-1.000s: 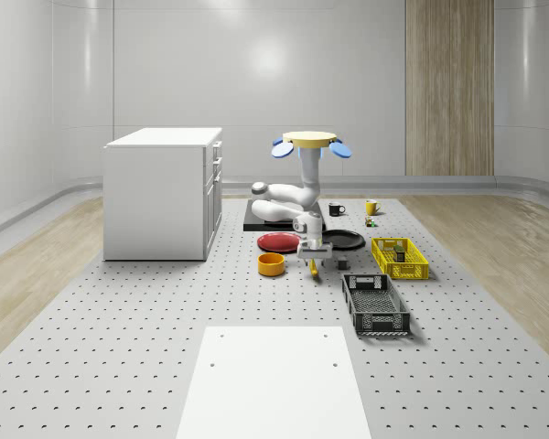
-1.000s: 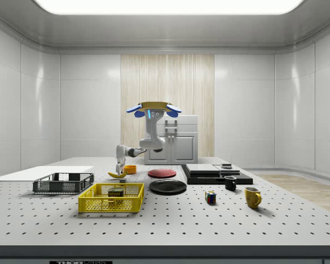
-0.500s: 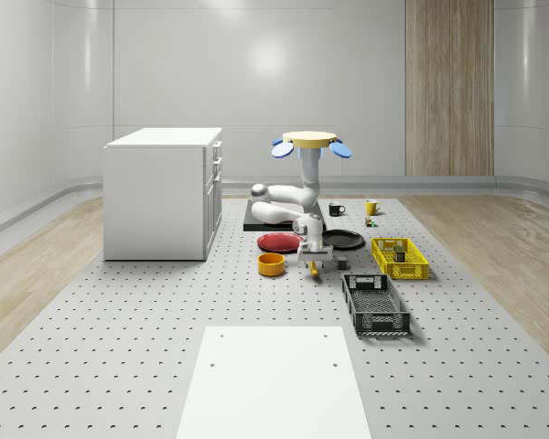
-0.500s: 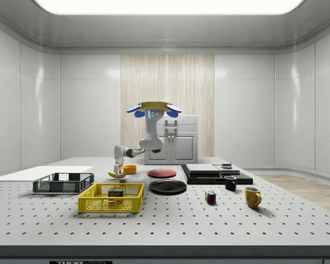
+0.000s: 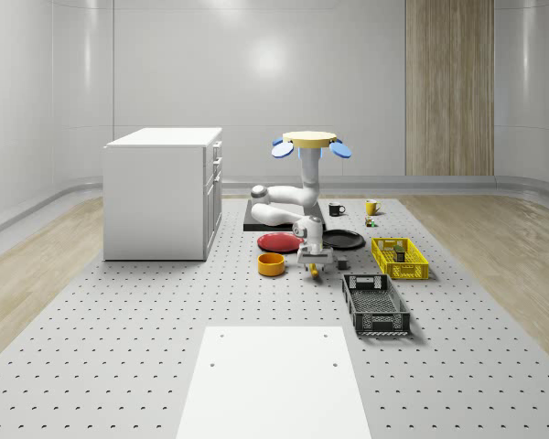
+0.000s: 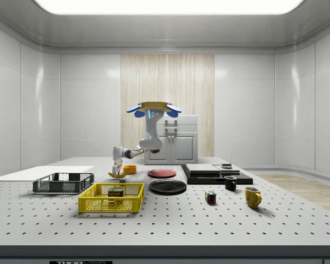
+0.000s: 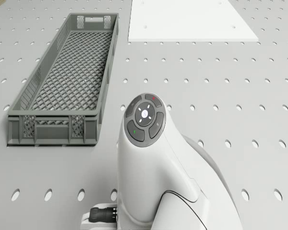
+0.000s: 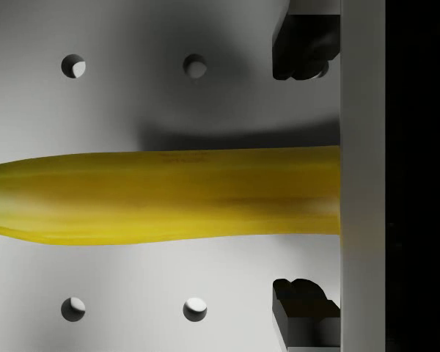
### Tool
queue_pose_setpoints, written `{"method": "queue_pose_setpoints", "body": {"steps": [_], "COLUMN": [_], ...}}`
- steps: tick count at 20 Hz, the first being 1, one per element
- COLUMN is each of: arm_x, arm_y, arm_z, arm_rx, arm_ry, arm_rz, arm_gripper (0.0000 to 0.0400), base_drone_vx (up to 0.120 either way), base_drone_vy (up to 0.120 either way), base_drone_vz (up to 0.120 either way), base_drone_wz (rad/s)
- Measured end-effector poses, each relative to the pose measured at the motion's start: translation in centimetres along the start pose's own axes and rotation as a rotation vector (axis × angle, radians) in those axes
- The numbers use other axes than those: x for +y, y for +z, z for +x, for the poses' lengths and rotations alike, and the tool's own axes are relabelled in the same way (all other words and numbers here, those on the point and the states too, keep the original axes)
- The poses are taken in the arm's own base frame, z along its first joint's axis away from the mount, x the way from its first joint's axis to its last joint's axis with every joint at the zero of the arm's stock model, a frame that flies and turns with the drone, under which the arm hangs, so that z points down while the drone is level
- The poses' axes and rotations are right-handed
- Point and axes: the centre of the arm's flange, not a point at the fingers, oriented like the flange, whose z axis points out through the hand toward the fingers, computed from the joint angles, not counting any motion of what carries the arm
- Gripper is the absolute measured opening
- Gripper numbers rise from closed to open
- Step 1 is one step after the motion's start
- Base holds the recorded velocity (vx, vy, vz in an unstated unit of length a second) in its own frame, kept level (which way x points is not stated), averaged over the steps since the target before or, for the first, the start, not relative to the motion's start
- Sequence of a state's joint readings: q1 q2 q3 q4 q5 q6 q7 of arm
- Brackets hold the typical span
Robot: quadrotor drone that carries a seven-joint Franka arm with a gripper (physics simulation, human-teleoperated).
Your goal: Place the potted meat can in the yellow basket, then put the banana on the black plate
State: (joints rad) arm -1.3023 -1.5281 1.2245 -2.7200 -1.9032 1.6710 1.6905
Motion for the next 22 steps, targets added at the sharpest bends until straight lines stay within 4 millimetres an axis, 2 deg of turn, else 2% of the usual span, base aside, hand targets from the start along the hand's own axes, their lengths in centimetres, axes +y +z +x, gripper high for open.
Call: {"method": "queue_pose_setpoints", "body": {"steps": [7,13,15,17,20,22], "arm_x": [0.2,0.3,0.3,0.3,0.3,0.3], "arm_y": [0.2,1.2,1.4,1.4,1.5,1.6], "arm_z": [0.4,0.5,0.5,0.5,0.5,0.5], "arm_rx": [0.000,0.000,0.000,0.000,0.000,0.001], "arm_ry": [0.000,0.000,0.000,0.000,-0.001,-0.006], "arm_rz": [0.000,0.000,0.000,0.000,0.000,-0.001], "arm_gripper": [0.0400,0.0400,0.0302,0.0242,0.0194,0.0190], "base_drone_vx": [0.000,0.000,0.000,0.000,0.000,0.000], "base_drone_vy": [0.000,0.000,0.000,0.000,0.000,0.000], "base_drone_vz": [0.000,0.000,0.000,0.000,0.000,0.000], "base_drone_wz": [0.000,0.000,0.000,0.000,0.000,0.000]}}
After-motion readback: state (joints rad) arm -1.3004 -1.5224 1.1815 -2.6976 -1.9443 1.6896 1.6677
